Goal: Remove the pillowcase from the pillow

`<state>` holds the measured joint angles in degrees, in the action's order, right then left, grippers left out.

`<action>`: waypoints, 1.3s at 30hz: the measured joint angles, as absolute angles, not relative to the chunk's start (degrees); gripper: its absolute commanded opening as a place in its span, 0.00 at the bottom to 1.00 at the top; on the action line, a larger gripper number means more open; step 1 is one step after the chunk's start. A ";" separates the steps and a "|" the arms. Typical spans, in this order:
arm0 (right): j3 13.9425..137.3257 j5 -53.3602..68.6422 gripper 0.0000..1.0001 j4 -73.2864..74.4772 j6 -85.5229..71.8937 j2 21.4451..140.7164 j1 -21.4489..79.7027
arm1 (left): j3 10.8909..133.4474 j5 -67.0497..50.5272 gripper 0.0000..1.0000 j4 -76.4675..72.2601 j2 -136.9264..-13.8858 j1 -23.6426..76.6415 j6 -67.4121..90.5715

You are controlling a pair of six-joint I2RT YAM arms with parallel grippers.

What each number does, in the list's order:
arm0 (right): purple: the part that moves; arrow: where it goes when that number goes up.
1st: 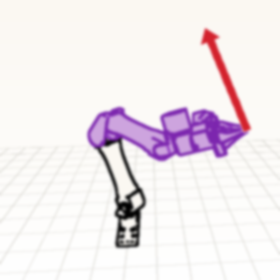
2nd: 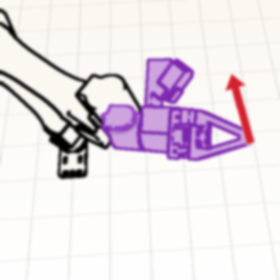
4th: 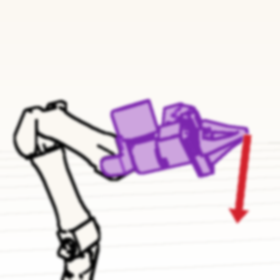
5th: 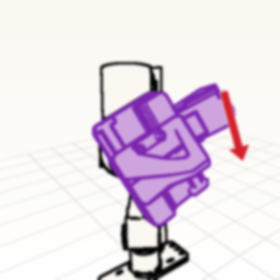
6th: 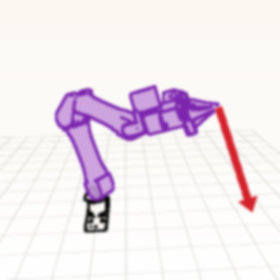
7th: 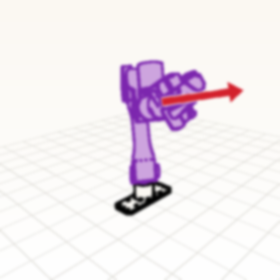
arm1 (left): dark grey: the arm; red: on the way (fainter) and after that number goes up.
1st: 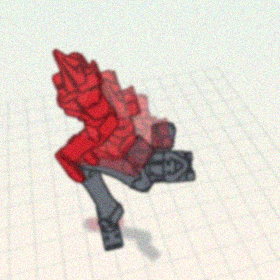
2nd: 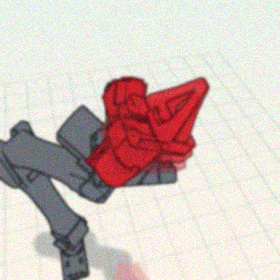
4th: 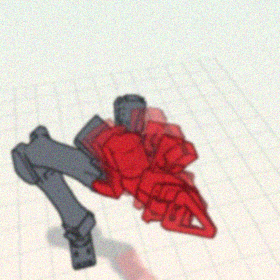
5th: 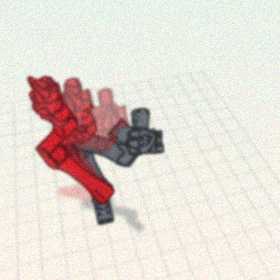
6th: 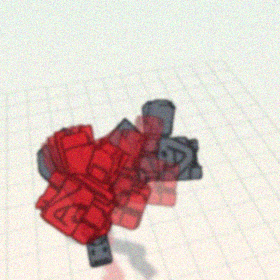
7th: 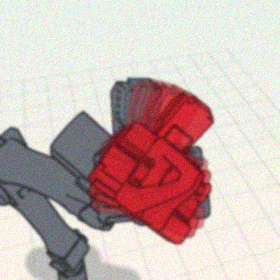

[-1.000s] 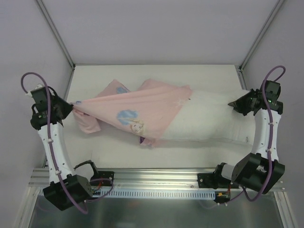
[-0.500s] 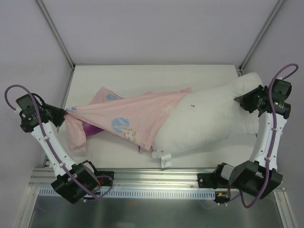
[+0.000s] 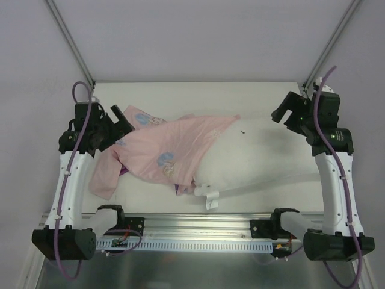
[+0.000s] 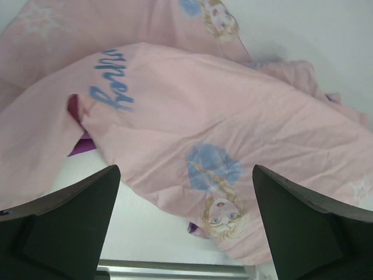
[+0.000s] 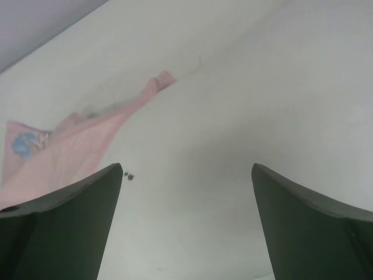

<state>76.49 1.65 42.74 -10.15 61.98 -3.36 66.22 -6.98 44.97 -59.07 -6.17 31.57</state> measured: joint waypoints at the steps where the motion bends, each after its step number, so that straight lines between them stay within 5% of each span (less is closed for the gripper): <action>1: 77.67 0.89 0.98 42.87 -8.43 62.04 -0.84 | 66.92 -6.07 0.99 44.88 -59.57 -3.16 31.48; 10: 87.92 1.91 0.96 51.31 14.31 75.99 24.86 | 82.96 -3.70 0.99 44.62 -82.81 15.94 29.63; 17: 82.96 4.69 0.99 54.59 19.14 82.70 29.26 | 108.62 -4.49 0.99 49.56 -109.16 19.18 33.41; 19: 79.09 4.64 0.76 53.17 18.96 82.89 29.15 | 113.08 -4.58 0.99 50.17 -114.50 19.57 35.40; 20: 77.23 4.29 0.39 52.18 18.72 83.18 29.12 | 113.95 -4.67 0.99 50.50 -116.11 19.70 36.29; 22: 74.17 3.88 0.01 50.17 17.34 83.81 29.17 | 115.50 -5.30 0.99 51.99 -119.72 20.08 38.50; 31: 69.04 3.29 0.01 43.35 12.36 81.32 29.12 | 115.70 -7.07 0.99 54.43 -126.52 23.35 49.30; 32: 69.04 3.25 0.01 43.18 12.12 81.32 29.12 | 114.80 -7.05 0.93 54.19 -126.32 23.81 50.83; 35: 68.51 3.22 0.01 42.52 11.33 81.36 29.12 | 111.53 -7.33 0.50 53.17 -126.17 25.26 54.74; 36: 68.38 3.22 0.01 42.33 11.07 81.36 29.12 | 110.56 -7.60 0.12 52.60 -126.23 25.65 55.53; 37: 68.18 3.22 0.01 42.06 10.85 81.34 29.12 | 109.80 -7.94 0.00 51.99 -126.23 25.96 56.53; 39: 67.46 3.22 0.01 41.50 10.41 81.01 29.19 | 109.16 -8.71 0.00 50.96 -126.23 26.30 57.06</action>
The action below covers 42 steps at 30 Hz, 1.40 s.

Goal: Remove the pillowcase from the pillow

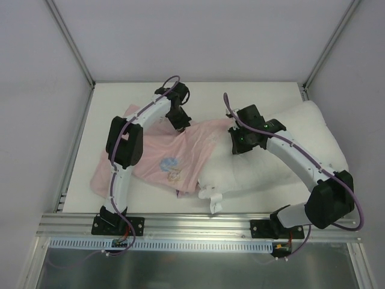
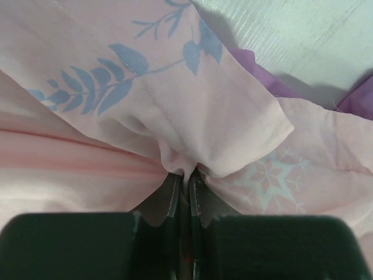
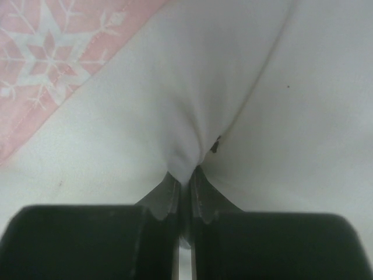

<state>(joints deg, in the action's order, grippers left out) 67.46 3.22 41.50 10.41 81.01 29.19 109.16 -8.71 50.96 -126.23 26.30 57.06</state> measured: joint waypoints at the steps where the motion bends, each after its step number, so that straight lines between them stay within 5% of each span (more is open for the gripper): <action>1: 67.07 3.14 0.01 41.15 10.26 80.71 29.19 | 108.84 -8.73 0.00 50.61 -126.17 26.33 57.23; 12: 62.06 2.09 0.01 35.99 4.69 73.01 27.29 | 91.90 -8.62 0.00 48.34 -107.04 19.49 61.06; 19: 58.85 -0.49 0.01 34.74 1.83 67.29 20.01 | 86.87 -5.67 0.00 49.04 -94.74 4.03 57.41; 33: 54.68 0.60 0.01 35.27 -5.02 62.37 5.56 | 90.00 -5.89 0.00 51.13 -89.86 -13.74 48.10; 42: 61.25 3.27 0.01 36.86 -7.81 66.85 6.96 | 98.96 -4.97 0.00 53.17 -89.84 -16.47 43.64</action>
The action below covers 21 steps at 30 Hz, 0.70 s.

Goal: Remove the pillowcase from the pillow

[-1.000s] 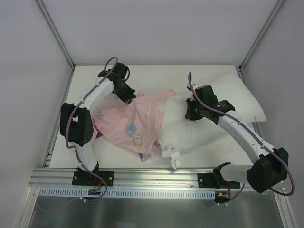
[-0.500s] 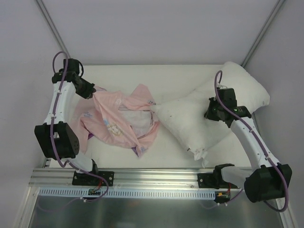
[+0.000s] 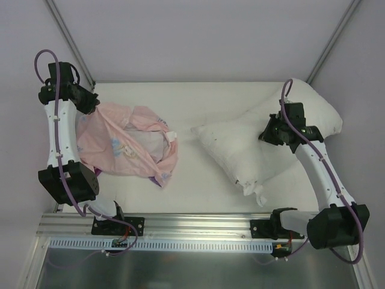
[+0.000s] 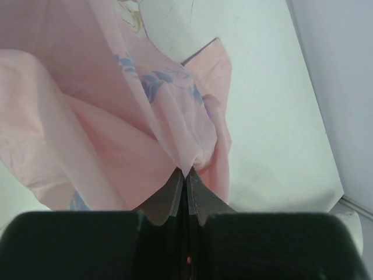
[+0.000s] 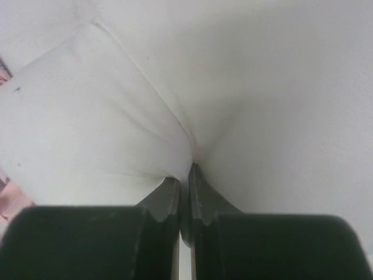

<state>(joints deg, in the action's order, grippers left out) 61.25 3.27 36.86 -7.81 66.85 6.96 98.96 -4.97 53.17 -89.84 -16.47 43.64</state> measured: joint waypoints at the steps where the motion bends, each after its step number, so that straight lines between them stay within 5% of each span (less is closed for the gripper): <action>1: 62.96 3.22 0.01 37.15 -8.27 68.14 7.75 | 99.31 -4.95 0.14 53.21 -89.84 -16.47 43.27; 3: 66.67 3.03 0.01 36.95 -9.56 71.57 9.28 | 100.07 -5.06 0.47 53.47 -89.84 -16.47 41.87; 4: 69.08 2.81 0.01 37.15 -10.44 73.80 9.96 | 100.49 -5.26 0.81 53.49 -89.84 -16.47 41.01; 6: 73.82 1.67 0.01 36.80 -11.75 78.63 11.44 | 101.27 -5.54 0.97 53.52 -89.84 -16.19 40.01; 8: 79.79 -0.56 0.01 36.18 -12.93 84.62 12.84 | 101.67 -5.69 0.99 53.45 -89.60 -15.57 38.81; 9: 82.67 -1.17 0.10 35.55 -13.37 87.55 13.30 | 101.67 -5.78 0.99 53.54 -89.34 -14.96 38.11; 10: 85.82 -1.23 0.59 35.46 -13.65 90.91 13.39 | 101.65 -5.80 0.99 53.58 -89.06 -14.28 37.45; 11: 89.52 -0.78 0.77 35.53 -14.31 94.28 13.34 | 101.62 -5.87 0.99 53.67 -88.66 -13.41 36.67; 13: 99.66 0.82 0.98 37.17 -14.44 102.45 12.71 | 101.36 -5.85 0.99 53.91 -87.46 -11.57 35.27; 17: 116.84 3.49 0.99 38.85 -13.04 112.73 12.03 | 100.09 -5.76 0.99 54.68 -83.74 -7.62 32.51; 21: 117.75 5.13 0.96 40.80 -11.79 109.58 12.32 | 99.85 -5.72 0.99 55.00 -80.25 -3.09 30.74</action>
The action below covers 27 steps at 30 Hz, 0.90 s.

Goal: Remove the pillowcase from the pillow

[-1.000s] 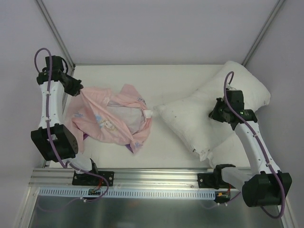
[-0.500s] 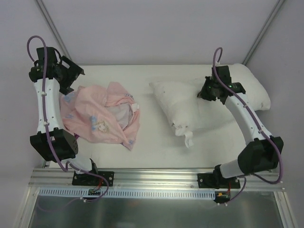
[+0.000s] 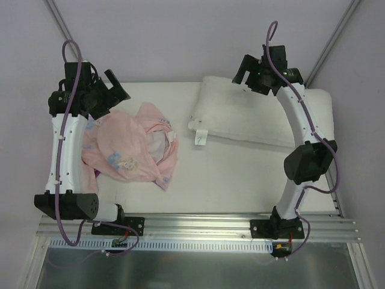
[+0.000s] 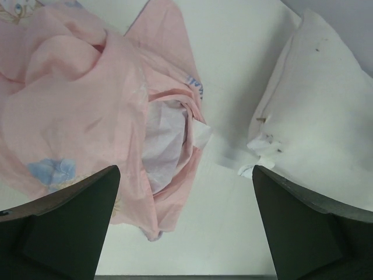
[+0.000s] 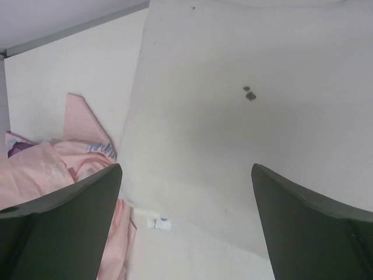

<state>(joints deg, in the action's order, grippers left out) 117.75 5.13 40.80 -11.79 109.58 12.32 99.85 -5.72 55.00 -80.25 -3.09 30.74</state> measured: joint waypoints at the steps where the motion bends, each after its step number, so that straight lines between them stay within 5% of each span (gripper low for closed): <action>1: 116.36 5.13 0.96 40.93 -11.35 107.55 12.58 | 99.83 -5.69 0.99 55.00 -79.72 -2.04 30.39; 12: 73.56 -3.99 0.96 38.65 -6.63 66.72 16.16 | 85.25 0.82 0.99 53.39 -71.24 14.09 26.48; 27: 37.56 -15.09 0.96 41.01 -8.49 38.57 18.02 | 57.89 2.07 0.99 48.31 -47.40 32.12 33.39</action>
